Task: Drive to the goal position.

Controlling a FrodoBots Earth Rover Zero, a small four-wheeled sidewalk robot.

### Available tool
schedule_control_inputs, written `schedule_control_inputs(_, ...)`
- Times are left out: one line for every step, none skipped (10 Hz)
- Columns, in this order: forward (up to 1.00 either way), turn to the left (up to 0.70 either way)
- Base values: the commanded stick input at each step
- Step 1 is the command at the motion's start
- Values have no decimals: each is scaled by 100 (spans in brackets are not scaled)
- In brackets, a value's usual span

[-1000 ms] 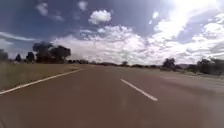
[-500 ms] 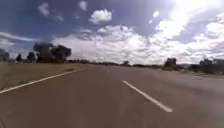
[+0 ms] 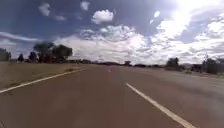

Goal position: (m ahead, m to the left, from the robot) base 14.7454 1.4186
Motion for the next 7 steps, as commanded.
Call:
schedule_control_inputs(100,2)
schedule_control_inputs(100,6)
schedule_control_inputs(100,9)
schedule_control_inputs(100,35)
schedule_control_inputs(100,23)
schedule_control_inputs(100,10)
schedule_control_inputs(100,0)
